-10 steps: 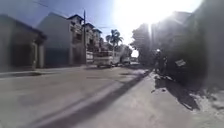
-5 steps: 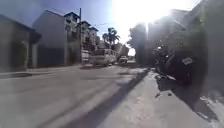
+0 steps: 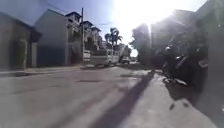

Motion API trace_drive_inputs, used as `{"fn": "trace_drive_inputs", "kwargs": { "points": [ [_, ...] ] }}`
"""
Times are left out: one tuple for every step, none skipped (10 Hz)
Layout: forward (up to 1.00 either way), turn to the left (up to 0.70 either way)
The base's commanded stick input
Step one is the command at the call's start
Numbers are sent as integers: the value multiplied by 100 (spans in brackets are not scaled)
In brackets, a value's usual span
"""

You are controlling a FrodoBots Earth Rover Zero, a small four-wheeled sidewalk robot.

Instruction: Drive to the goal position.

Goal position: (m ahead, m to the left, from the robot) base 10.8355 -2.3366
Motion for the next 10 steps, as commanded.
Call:
{"fn": "trace_drive_inputs", "kwargs": {
  "points": [
    [85,-21],
    [85,-6],
    [85,-1],
    [85,-2],
    [85,-2],
    [85,-3],
    [85,-21],
    [85,-31],
    [85,-34],
    [85,-34]
  ]
}}
